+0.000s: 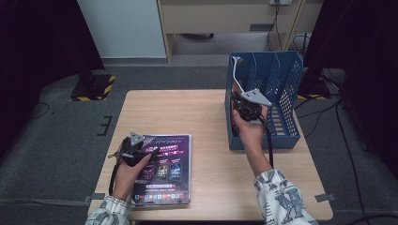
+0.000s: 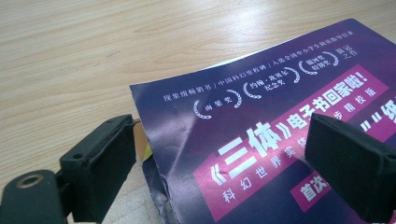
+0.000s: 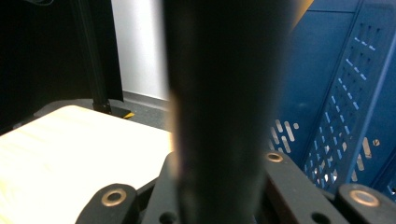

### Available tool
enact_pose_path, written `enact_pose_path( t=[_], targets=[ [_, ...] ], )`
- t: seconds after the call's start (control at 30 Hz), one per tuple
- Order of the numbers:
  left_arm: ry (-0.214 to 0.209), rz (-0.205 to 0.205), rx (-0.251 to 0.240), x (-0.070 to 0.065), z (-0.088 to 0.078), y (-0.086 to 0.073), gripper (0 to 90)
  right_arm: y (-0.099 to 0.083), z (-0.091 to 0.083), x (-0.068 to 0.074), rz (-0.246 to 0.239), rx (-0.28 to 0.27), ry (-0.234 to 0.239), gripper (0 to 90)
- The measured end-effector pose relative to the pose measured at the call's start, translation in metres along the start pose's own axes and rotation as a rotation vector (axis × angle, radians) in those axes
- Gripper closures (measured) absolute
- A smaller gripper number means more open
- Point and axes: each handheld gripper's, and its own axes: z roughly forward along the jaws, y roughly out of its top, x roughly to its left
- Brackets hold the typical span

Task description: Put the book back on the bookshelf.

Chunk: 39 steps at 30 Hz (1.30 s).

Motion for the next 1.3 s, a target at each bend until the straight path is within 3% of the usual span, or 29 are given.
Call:
enact_pose_path(
  t=[0.23,0.43,0.83,1.0,1.07,1.17,1.3],
  targets=[
    [-0.001,0.001,0.0,-0.0001,0.0,0.0,8.5,0.0022,0.0005,0.0047,-0.063,0.012,-0.015,83.8],
    [-0.004,0.0,0.001,-0.0003,0.0001,-0.0001,8.5,0.0016,0.0014,0.0069,-0.042,0.004,-0.01,78.4],
    [-0.006,0.002,0.003,-0.001,0.0006,-0.0002,8.5,-0.0026,-0.0011,0.0062,0.006,-0.017,0.0,58.7],
    [-0.006,0.002,0.003,-0.0009,0.0007,-0.0002,8.5,-0.0039,-0.002,0.0059,0.015,-0.023,0.001,55.9],
    [-0.006,0.003,0.002,-0.001,0.0008,-0.0002,8.5,-0.0045,-0.0022,0.0062,-0.002,-0.02,0.001,58.9],
    [-0.006,0.003,0.002,-0.0013,0.0006,-0.0001,8.5,-0.0038,-0.0028,0.0067,-0.038,-0.021,-0.013,72.6],
    [-0.006,0.002,0.002,-0.0009,0.0007,-0.0002,8.5,-0.0001,-0.0026,0.007,-0.1,-0.01,-0.037,82.9]
  ],
)
